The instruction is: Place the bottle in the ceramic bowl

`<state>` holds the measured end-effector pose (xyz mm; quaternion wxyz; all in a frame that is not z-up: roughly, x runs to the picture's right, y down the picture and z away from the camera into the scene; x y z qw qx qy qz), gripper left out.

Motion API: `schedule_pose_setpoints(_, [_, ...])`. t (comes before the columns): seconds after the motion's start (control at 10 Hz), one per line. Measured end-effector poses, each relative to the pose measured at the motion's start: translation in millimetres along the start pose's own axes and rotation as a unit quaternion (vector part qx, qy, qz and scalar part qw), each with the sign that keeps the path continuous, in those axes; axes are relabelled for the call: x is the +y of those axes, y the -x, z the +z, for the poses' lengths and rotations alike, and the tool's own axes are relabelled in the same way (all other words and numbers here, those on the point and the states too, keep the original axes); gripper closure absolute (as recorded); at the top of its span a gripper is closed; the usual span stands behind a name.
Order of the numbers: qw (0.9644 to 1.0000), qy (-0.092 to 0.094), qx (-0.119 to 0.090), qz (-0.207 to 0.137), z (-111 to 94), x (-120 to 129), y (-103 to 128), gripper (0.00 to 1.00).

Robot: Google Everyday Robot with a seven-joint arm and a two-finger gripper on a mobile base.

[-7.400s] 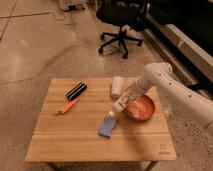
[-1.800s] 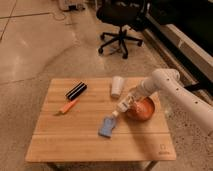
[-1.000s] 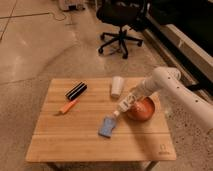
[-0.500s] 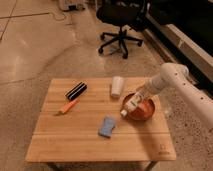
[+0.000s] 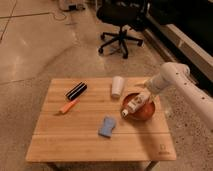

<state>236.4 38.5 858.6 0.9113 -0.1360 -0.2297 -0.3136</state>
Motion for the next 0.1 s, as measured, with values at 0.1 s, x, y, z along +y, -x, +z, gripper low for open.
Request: schedule_pose_setpoints(0.1, [1.0, -0.001, 0.005, 0.001, -1.8, -0.4, -0.6, 0.23])
